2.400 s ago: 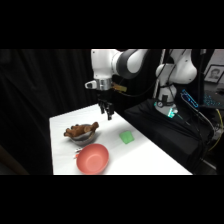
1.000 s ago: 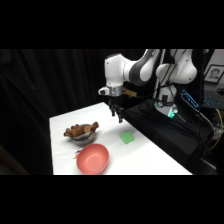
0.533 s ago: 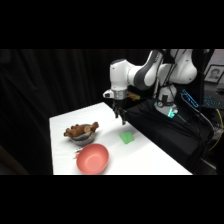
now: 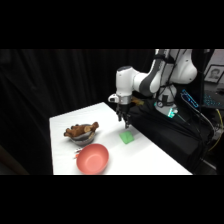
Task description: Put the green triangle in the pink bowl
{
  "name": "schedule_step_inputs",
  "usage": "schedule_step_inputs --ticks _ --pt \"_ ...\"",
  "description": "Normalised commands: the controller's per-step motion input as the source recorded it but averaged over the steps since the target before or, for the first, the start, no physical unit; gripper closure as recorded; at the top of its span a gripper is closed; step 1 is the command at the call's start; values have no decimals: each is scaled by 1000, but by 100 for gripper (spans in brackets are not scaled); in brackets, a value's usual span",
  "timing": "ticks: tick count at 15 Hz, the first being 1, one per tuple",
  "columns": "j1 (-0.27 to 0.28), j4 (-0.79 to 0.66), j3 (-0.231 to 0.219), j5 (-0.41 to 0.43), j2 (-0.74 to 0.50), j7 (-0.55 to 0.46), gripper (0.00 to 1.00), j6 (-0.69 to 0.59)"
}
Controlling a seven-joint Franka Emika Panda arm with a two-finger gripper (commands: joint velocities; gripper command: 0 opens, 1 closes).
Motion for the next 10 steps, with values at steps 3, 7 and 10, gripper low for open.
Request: schedule_step_inputs --ticks 3,7,10 --pt "66 -24 23 -125 158 250 0 336" --pt "70 30 -24 -177 214 264 0 298" --pt "95 89 -56 -133 251 208 0 247"
